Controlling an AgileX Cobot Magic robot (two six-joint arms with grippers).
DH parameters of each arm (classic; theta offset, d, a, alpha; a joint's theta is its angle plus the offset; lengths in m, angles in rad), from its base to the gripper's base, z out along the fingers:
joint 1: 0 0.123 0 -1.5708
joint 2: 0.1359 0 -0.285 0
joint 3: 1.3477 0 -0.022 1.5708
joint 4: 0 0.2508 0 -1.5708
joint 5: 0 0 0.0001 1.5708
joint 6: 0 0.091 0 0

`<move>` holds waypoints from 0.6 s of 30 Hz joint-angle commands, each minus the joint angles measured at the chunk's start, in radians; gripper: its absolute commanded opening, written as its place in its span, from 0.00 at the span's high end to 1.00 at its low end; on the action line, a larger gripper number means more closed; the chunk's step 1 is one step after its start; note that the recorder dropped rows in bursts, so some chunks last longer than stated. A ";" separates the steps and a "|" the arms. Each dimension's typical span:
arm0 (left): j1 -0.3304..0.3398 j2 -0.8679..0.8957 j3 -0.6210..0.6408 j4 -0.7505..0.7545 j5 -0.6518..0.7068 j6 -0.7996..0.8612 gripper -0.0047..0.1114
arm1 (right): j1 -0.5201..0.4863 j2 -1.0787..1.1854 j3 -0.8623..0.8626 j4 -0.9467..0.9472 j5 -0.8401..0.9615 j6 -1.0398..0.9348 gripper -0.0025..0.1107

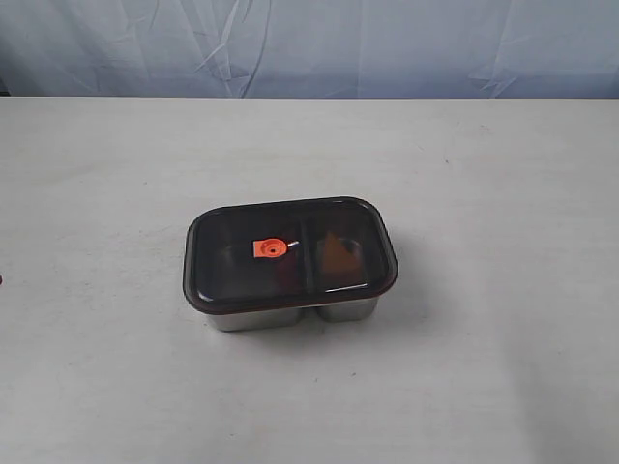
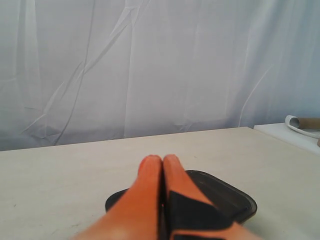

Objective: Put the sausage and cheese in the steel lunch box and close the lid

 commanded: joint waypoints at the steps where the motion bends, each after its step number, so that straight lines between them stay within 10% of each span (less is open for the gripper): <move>1: 0.000 -0.006 0.004 0.005 0.005 -0.006 0.96 | -0.122 -0.031 0.088 0.079 -0.035 -0.009 0.98; 18: 0.000 -0.006 0.004 0.005 0.006 -0.003 0.96 | -0.184 -0.031 0.252 0.151 -0.045 -0.009 0.98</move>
